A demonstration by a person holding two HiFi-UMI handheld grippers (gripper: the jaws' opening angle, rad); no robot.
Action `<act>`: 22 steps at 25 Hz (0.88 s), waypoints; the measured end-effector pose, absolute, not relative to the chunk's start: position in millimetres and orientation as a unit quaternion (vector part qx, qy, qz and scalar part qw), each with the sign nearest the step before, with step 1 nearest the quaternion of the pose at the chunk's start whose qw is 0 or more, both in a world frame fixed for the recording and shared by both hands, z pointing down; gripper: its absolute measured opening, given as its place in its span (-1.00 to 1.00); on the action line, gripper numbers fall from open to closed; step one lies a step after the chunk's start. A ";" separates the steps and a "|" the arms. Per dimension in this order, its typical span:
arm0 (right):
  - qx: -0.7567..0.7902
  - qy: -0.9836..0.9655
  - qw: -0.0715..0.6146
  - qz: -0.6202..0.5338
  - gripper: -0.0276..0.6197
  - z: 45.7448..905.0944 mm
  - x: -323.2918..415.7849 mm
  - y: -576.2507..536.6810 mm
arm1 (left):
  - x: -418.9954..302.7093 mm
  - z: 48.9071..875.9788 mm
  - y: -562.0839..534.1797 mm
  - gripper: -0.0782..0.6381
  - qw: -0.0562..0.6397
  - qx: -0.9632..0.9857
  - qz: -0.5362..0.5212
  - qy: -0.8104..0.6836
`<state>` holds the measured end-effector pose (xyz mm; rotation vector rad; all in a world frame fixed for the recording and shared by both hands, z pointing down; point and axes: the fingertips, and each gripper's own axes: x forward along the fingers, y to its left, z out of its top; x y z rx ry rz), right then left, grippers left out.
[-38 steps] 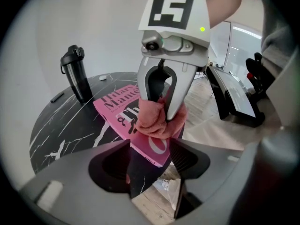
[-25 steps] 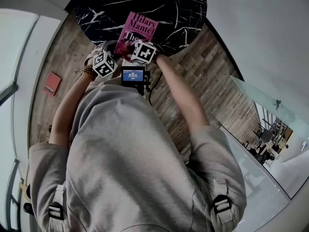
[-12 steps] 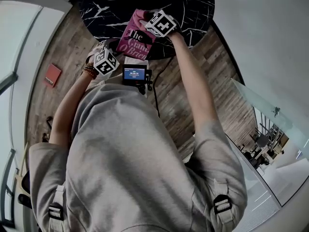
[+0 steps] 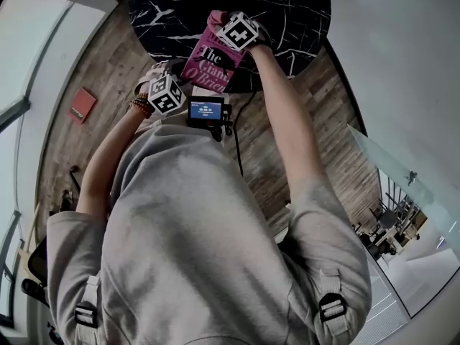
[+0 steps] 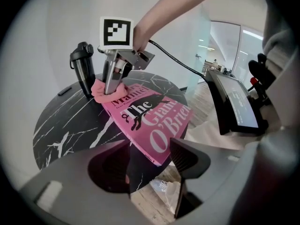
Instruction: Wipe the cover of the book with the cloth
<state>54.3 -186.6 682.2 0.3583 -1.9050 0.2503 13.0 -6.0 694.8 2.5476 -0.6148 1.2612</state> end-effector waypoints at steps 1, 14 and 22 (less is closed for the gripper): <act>0.153 -0.807 0.560 0.106 -0.58 682.6 53.5 -185.7 | 12.2 695.3 -5.7 -0.03 0.117 0.870 0.431 -0.209; 0.140 -0.811 0.556 0.118 -0.59 684.7 40.5 -152.7 | 10.6 696.8 -6.9 -0.01 0.138 0.873 0.414 -0.216; 0.137 -0.814 0.552 0.113 -0.59 686.9 32.4 -129.3 | 10.8 698.1 -7.1 0.00 0.133 0.874 0.414 -0.215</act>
